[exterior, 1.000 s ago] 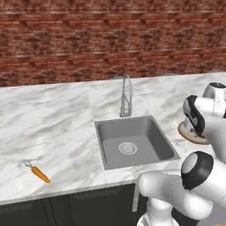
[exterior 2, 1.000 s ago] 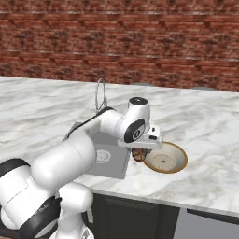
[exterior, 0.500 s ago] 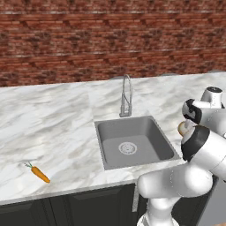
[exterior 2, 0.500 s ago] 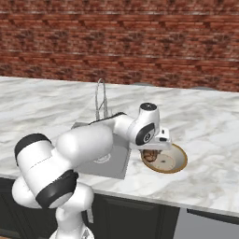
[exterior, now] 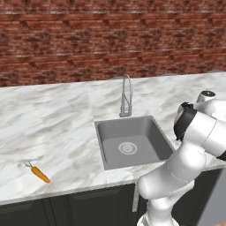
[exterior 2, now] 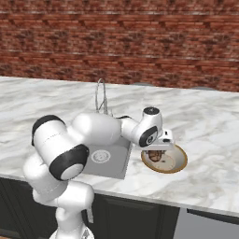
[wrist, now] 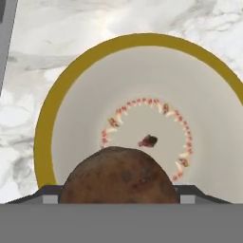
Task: Pick the potato from the sink and place it in the bowl. Then pick the bowl and place it in the microwave. Then close the microwave door and press the start button.
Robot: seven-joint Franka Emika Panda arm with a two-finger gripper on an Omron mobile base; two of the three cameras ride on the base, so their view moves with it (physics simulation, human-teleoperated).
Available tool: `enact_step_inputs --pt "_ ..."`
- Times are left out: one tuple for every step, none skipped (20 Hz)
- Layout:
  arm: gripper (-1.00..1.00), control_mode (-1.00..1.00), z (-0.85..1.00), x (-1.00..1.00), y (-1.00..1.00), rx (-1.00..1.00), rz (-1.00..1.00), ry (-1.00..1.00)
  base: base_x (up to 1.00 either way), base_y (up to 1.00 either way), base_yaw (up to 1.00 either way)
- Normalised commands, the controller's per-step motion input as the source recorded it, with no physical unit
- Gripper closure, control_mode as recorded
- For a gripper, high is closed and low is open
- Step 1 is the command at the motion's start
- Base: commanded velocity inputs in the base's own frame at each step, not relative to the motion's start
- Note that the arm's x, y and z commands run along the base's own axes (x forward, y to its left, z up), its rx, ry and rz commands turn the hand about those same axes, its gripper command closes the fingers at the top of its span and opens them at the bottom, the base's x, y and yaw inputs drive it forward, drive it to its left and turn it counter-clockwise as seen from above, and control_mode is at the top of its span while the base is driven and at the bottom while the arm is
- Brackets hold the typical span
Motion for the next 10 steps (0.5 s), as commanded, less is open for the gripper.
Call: enact_step_inputs --pt "1.00 -1.00 -0.31 0.39 -0.31 0.00 0.03 0.02 0.00 0.00 0.00" --pt "1.00 -1.00 -0.36 0.30 -0.41 0.00 0.04 0.04 0.00 0.00 0.00" --pt "1.00 -1.00 -0.38 0.24 -0.39 0.00 0.04 0.02 0.00 0.00 0.00" --pt "1.00 -1.00 -0.38 0.21 -0.34 0.00 0.04 0.03 0.00 0.00 0.00" --pt "1.00 -1.00 -0.29 0.23 -0.25 0.00 0.04 0.05 0.00 0.00 0.00" --pt "-1.00 -1.00 -0.25 0.19 -0.19 0.00 0.03 0.04 0.00 0.00 0.00" --pt "-1.00 -1.00 -0.19 0.16 -0.13 0.00 0.03 0.06 0.00 0.00 0.00" --pt "-1.00 -1.00 -0.16 0.14 -0.08 0.00 0.03 0.07 0.00 0.00 0.00" --pt "-1.00 -1.00 -0.06 0.10 -0.10 0.00 0.03 0.04 0.00 0.00 0.00" --pt "-1.00 -1.00 0.00 0.07 -0.06 0.00 0.02 0.01 0.00 0.00 0.00"
